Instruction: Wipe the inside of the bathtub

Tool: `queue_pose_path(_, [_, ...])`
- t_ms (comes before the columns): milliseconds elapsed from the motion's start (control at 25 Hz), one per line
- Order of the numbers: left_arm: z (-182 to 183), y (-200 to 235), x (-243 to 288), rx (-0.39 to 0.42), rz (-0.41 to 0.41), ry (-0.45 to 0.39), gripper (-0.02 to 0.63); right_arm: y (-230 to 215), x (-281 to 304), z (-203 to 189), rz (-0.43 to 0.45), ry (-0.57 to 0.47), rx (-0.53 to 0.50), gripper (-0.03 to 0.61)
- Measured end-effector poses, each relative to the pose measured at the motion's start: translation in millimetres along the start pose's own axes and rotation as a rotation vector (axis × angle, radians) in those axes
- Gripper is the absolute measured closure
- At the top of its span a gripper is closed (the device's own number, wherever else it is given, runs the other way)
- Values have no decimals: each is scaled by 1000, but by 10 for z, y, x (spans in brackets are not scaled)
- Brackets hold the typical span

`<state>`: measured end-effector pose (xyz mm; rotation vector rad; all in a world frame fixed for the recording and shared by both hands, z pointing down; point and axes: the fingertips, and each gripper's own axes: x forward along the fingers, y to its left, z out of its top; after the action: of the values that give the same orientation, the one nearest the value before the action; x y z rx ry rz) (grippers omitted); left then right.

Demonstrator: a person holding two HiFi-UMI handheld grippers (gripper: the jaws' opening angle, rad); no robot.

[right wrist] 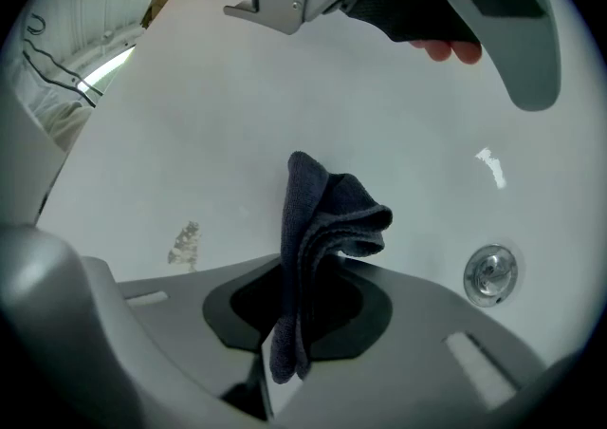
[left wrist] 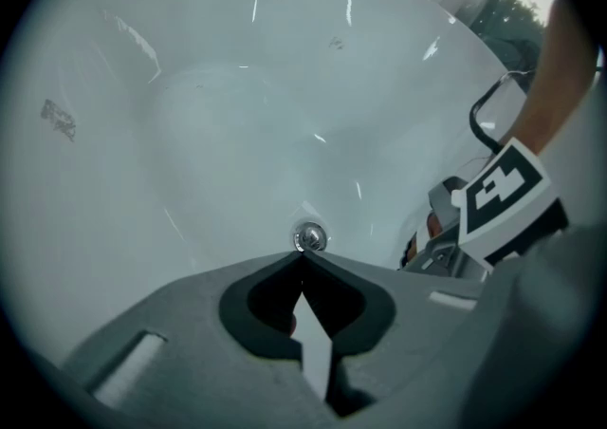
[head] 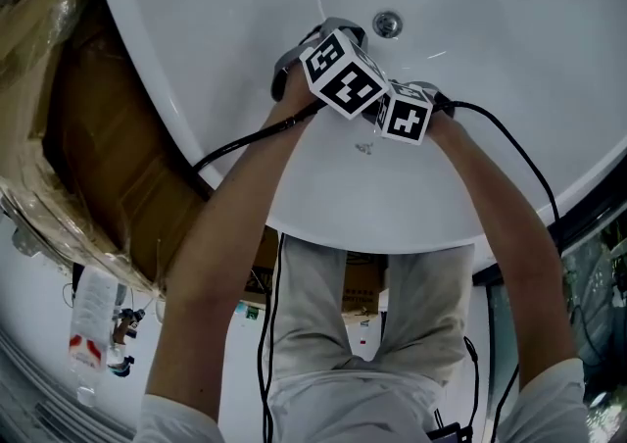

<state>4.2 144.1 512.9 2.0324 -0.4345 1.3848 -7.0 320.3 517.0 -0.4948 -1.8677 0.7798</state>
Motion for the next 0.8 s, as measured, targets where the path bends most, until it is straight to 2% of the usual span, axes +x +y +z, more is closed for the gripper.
queue_pose_path(480, [-17,-191,-127,-2,-17,-2,614,514,-152,69,63,-26,-9,523])
queue_pose_path(680, [-7,-197,-185,-15,-15,-18,614,813,-266,177,116,-42,-20,523])
queue_pose_path(800, [-22,-243,-201,1,-23,-16,614,944,-303,207,116,-45,-33,523])
